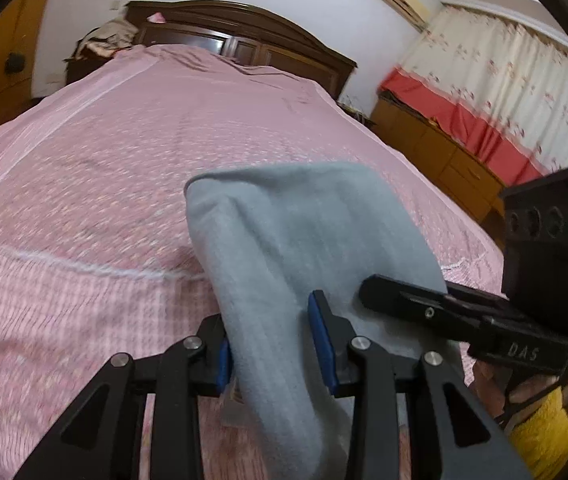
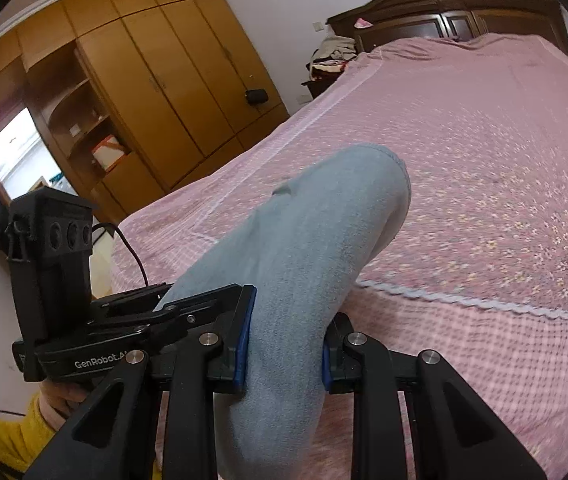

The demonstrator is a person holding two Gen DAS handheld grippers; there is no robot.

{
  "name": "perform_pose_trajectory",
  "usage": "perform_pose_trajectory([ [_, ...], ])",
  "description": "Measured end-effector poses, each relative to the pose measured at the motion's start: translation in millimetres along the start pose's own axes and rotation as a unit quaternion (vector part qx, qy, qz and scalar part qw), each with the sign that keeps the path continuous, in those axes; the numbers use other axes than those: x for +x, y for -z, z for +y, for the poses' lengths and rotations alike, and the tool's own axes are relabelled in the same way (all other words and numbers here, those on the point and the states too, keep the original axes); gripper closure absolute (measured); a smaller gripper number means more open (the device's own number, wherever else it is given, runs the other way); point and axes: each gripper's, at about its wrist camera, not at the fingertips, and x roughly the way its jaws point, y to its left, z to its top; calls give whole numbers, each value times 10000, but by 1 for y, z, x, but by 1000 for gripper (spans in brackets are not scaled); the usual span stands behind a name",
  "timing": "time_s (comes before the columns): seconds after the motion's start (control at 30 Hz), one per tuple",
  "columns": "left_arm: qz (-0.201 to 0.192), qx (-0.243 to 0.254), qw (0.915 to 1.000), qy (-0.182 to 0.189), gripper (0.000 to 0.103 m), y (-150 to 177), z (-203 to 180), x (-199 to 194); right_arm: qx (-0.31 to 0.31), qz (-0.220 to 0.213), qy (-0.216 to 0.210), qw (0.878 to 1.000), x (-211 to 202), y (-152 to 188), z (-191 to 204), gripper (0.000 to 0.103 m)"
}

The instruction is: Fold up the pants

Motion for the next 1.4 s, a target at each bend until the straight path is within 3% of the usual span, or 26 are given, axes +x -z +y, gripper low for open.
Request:
perform_pose_trajectory([
  [0.2,298,320,9990,-119,68,1,-3,49,495,57,46,9987,13,3,-49,76],
  [0.43,569,331,9977,-147,56,17,12,84,576,529,766,9940,36,27,-75,70],
  [0.73,513,452,9963,-526,52,33,6,53,516,403,1326,9890,30,35,-55,47],
  [1.03,483,497,9946,-771,52,55,-2,16,788,322,1421,9862,-2,60,-48,44],
  [1.2,521,644,9915,-1004,47,70,3,18,855,328,1398,9859,-11,78,-48,42],
  [1.4,576,353,9923,-1037,42,84,19,17,666,253,1604,9845,-8,93,-41,39],
])
